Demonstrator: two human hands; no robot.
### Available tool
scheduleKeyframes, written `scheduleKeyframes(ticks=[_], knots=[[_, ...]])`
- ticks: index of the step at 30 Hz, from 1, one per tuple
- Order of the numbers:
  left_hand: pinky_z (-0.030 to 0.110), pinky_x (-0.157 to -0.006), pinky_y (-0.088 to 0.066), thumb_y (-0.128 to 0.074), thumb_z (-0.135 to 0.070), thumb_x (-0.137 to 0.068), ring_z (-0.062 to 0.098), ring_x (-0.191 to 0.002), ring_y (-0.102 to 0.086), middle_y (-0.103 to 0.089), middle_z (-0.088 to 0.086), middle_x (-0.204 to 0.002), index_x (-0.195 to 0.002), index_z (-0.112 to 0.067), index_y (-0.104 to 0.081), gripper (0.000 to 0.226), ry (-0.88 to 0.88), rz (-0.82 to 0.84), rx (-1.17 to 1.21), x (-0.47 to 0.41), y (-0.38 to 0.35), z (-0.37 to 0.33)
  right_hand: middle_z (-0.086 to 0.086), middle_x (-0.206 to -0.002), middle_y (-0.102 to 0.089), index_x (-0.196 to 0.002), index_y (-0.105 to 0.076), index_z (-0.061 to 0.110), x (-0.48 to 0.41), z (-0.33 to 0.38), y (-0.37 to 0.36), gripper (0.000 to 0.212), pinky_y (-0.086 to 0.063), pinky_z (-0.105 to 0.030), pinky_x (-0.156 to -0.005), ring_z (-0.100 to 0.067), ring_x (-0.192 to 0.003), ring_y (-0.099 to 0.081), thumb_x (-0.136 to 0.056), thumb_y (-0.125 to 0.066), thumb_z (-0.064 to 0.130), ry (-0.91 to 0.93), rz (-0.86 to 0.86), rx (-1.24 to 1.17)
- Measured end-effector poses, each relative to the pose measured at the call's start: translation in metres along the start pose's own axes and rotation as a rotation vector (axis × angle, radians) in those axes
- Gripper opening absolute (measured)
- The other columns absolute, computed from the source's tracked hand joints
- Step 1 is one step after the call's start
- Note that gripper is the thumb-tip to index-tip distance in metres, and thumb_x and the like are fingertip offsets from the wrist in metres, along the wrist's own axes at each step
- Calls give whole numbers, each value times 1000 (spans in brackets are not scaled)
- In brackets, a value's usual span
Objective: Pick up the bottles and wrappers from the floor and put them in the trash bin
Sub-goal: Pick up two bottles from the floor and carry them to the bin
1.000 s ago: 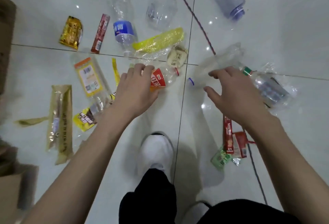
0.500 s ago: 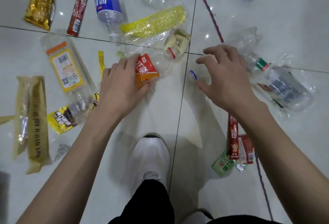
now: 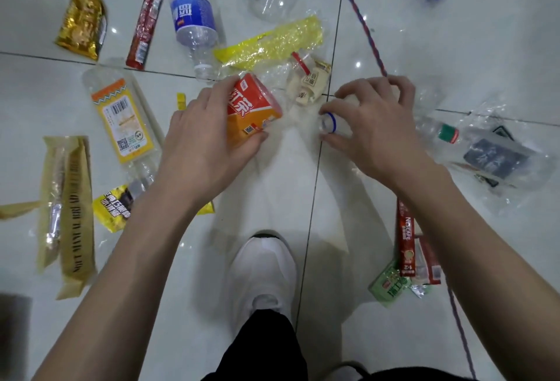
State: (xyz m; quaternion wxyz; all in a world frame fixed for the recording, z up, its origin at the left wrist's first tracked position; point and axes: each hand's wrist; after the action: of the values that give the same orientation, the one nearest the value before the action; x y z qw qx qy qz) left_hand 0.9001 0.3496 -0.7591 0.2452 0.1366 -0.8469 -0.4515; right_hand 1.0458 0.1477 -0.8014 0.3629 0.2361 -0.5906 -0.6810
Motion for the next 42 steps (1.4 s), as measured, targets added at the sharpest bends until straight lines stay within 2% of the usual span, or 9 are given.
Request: scheduleKeyframes(ticks=[3, 8, 12, 20, 23, 27, 33, 37, 42], knots=[[51, -99, -46, -73, -49, -82, 26, -121, -55, -55, 2, -137, -147, -25, -37, 78, -9, -40, 10, 15, 36, -13, 1, -121, -65, -117, -69, 32, 5, 12, 45, 41, -14, -41, -108, -27, -117, -55, -86, -62, 58, -7, -58, -80], [44, -98, -47, -76, -47, -80, 23, -120, -56, -57, -2, -137, -147, -29, -38, 79, 41, -60, 36, 70, 131, -64, 8, -118, -66, -115, -69, 36, 38, 49, 160, 43, -16, -37, -104, -16, -114, -58, -84, -63, 65, -80, -144, -285], [45, -95, -48, -74, -51, -80, 24, -115, -58, -58, -4, -133, -147, -31, -37, 79, 7, -40, 26, 120, 239, -131, 15, -113, -68, -111, -70, 37, 71, 87, 288, 38, -22, -39, -103, -8, -108, -59, -83, -67, 63, -141, -205, -449], [46, -98, -47, -72, -50, -81, 20, -117, -57, -57, -3, -134, -148, -26, -37, 79, -129, -137, 99, 227, 484, -295, 20, -106, -68, -106, -69, 35, 142, 148, 583, 34, -25, -36, -101, -2, -102, -60, -84, -69, 60, -168, -358, -499], [46, -97, -48, -73, -49, -82, 20, -118, -57, -57, -2, -134, -148, -25, -37, 79, -178, -157, 107, 278, 556, -345, 18, -104, -69, -103, -68, 35, 178, 170, 685, 32, -31, -40, -103, -1, -102, -61, -84, -69, 60, -219, -405, -582], [45, -97, -48, -73, -50, -82, 18, -118, -57, -56, -5, -136, -147, -27, -36, 78, -220, -176, 111, 353, 625, -397, 18, -101, -70, -103, -70, 32, 234, 197, 787, 34, -44, -53, -100, -5, -100, -65, -83, -68, 59, -229, -512, -667], [47, -95, -51, -68, -59, -77, 15, -116, -59, -58, -12, -131, -142, -35, -38, 76, -273, -189, 196, 436, 666, -427, 16, -98, -70, -100, -70, 30, 314, 241, 856, 35, -45, -53, -100, -7, -98, -64, -80, -67, 60, -299, -568, -725], [48, -99, -48, -71, -54, -79, 15, -118, -58, -57, -10, -132, -143, -33, -39, 74, -311, -173, 215, 473, 674, -424, 17, -96, -69, -100, -70, 31, 361, 274, 870, 40, -46, -52, -99, -5, -97, -63, -78, -64, 63, -355, -571, -710], [48, -98, -49, -69, -59, -78, 16, -116, -58, -57, -10, -132, -143, -33, -37, 77, -383, -108, 223, 512, 673, -399, 20, -97, -69, -102, -71, 28, 411, 324, 868, 45, -46, -51, -99, -6, -99, -63, -78, -63, 65, -438, -646, -684]])
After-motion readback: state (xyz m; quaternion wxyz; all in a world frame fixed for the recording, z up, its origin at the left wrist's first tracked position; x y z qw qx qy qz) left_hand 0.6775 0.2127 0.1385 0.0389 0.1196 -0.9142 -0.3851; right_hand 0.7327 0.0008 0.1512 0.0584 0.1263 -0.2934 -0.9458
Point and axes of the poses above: each hand's wrist, its own x-axis away from the middle knuckle, its own y-axis out of the back of the hand, z = x × y
